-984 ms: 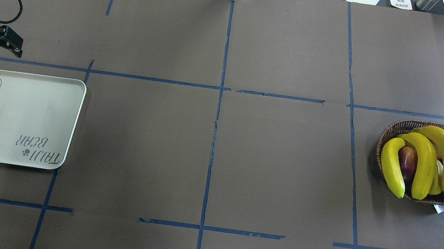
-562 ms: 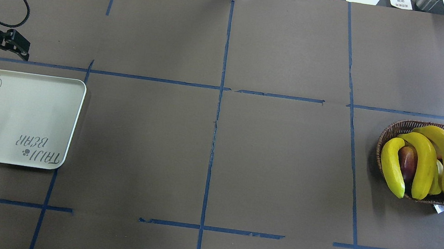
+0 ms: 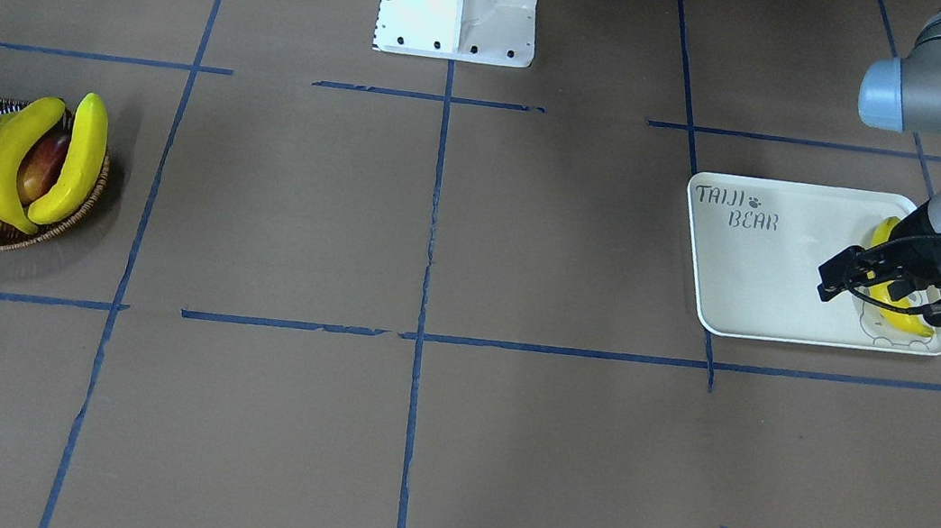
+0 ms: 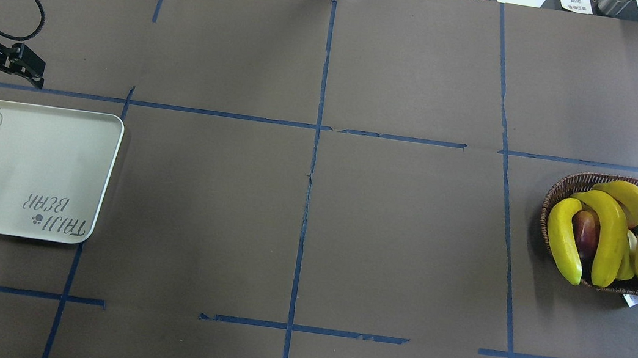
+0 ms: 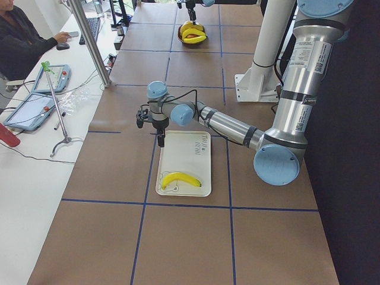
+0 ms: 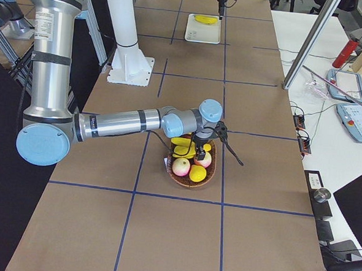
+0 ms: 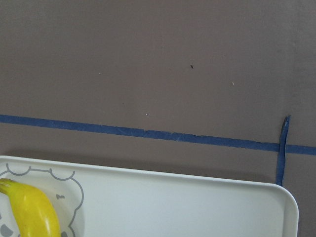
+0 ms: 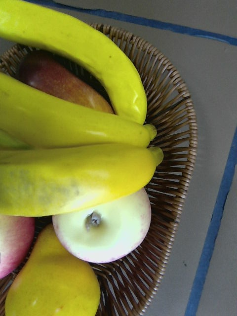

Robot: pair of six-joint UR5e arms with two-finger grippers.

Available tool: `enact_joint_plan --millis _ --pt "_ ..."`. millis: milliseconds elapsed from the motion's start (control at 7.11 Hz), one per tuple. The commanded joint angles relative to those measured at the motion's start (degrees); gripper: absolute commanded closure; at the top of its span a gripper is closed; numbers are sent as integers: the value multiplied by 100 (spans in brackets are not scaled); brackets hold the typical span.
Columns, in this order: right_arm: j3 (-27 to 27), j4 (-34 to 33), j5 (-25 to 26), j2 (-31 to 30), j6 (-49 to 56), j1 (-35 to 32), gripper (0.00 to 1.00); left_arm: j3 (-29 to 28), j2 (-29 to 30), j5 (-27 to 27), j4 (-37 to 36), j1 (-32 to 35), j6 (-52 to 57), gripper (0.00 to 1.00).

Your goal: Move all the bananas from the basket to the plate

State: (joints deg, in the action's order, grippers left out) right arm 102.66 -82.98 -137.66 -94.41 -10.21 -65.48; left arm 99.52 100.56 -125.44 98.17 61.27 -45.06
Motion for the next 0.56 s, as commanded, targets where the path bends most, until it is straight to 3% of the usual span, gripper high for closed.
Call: enact_joint_plan --millis 0,422 --pt "-88 -8 -7 -43 10 97 0 6 7 -7 0 -1 -3 0" --pt "-282 18 2 -43 63 176 3 -3 7 -7 0 -1 6 0"
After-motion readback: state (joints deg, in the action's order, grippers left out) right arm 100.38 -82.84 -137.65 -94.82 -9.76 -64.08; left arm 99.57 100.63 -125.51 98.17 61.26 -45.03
